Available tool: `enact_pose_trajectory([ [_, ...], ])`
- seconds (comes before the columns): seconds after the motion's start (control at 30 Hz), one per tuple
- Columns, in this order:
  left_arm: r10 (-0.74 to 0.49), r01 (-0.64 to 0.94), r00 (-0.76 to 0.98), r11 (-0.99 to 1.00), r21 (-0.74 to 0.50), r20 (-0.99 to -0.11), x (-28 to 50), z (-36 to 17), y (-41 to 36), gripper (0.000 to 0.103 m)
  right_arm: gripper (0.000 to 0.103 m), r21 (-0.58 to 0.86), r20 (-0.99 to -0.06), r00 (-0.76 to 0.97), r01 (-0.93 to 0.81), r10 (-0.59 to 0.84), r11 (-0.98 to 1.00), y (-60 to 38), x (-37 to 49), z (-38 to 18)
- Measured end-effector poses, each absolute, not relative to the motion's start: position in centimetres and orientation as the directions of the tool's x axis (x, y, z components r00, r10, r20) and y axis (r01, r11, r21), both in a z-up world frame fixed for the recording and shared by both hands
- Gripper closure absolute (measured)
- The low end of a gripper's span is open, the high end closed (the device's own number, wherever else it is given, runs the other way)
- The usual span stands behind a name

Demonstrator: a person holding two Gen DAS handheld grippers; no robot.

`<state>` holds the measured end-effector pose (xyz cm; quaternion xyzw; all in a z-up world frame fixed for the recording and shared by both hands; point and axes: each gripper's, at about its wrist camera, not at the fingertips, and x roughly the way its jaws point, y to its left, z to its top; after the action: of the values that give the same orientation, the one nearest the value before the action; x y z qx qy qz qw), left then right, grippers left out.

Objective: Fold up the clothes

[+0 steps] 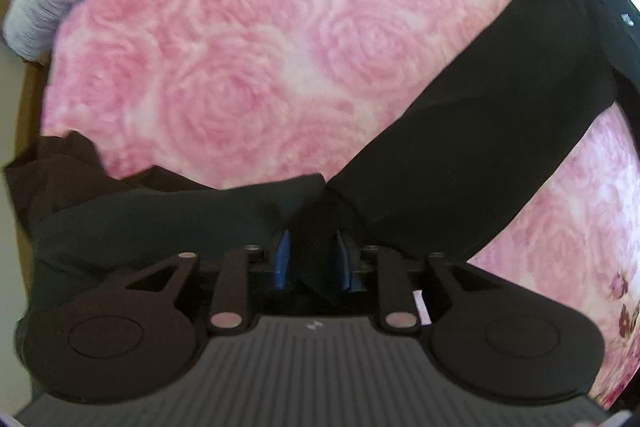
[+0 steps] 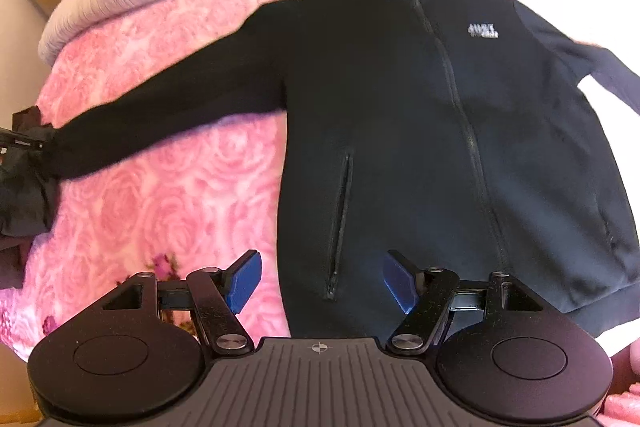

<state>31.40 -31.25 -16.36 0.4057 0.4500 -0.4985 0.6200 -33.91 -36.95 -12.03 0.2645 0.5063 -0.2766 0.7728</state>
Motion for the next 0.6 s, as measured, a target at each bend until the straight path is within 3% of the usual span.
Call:
enact_pose_trajectory([
  [0.4,-0.363,0.979,0.061,0.201,-0.014,-0.930,19.5,-7.6,-25.2,0.055,0.031,0.005,-0.825,0.242,0.906,-0.511,0.422,-37.8,-43.0,-5.1],
  [0.6,-0.427,0.990,-0.002,0.128,-0.063,-0.904,11.2,-4.2,-24.1,0.043,0.022,0.008,-0.763,0.188,0.960,-0.618,0.281,-36.0,-49.3,-0.6],
])
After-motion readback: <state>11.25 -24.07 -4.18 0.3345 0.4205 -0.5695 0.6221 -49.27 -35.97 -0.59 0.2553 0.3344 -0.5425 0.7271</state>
